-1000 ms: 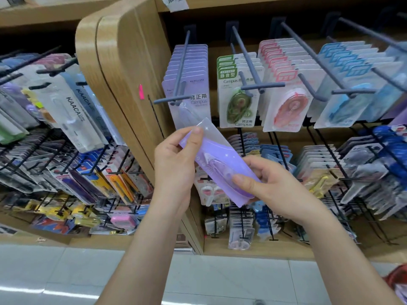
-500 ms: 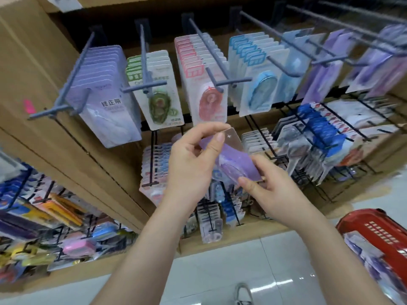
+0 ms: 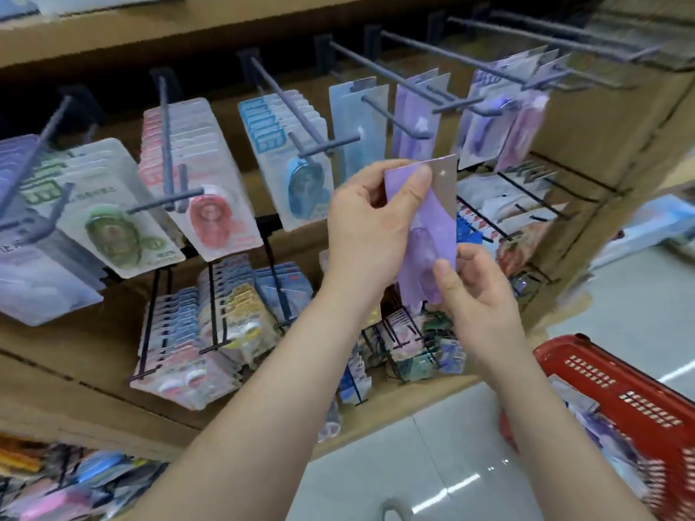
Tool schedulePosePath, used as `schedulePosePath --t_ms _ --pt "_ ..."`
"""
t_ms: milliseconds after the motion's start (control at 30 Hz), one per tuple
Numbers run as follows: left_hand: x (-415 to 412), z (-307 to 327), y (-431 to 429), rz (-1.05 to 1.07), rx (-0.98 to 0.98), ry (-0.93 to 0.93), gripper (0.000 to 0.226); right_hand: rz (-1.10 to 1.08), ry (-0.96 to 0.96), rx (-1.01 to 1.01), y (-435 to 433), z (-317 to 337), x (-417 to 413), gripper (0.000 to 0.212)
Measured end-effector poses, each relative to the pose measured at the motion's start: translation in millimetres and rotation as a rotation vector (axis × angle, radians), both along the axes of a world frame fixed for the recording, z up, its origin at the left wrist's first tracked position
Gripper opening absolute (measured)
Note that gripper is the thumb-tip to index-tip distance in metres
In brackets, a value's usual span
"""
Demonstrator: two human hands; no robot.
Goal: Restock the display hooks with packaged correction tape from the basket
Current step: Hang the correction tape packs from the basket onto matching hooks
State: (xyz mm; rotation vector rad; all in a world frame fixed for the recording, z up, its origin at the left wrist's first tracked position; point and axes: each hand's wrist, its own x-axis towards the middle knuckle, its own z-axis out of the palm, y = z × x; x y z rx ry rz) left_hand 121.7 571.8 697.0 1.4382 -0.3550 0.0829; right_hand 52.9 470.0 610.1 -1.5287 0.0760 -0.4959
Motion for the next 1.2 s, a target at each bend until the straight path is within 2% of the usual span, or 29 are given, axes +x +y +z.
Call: schedulePosePath --t_ms 167,300,667,767,900,1000,1133,1200 --pt "6.2 12.0 -45.4 -0.003 -0.031 -0.054 0.012 -0.100 -0.050 0.036 -33.8 10.9 13.5 0.025" --pt "9.8 10.7 -71.7 0.048 -0.064 -0.041 0.020 -0.126 -0.081 0.023 -49.5 16.5 21.7 0.014" --pt "22.2 4.9 -95.4 0.084 -0.028 -0.107 0.013 -0.192 0.041 -0.051 -66.5 21.6 22.1 0.031" --pt "23.0 5.3 -96.2 0.066 -0.091 -0.067 0.008 -0.168 0.051 -0.038 -68.3 24.2 19.4 0.040" --pt "20.2 7.5 -100.8 0.025 -0.163 0.057 0.008 -0.146 0.075 0.000 -70.9 28.8 14.9 0.030" --pt "18.5 8.2 -99.6 -0.032 -0.205 0.107 0.008 -0.137 0.094 0.051 -73.0 30.4 13.8 0.032" --pt "14.4 6.2 -93.9 -0.016 -0.158 0.123 0.016 -0.140 0.121 0.067 -72.0 33.6 13.1 0.043" --pt "11.6 4.5 -88.6 0.001 -0.097 0.138 0.019 -0.134 0.140 0.074 -72.3 34.9 15.2 0.042"
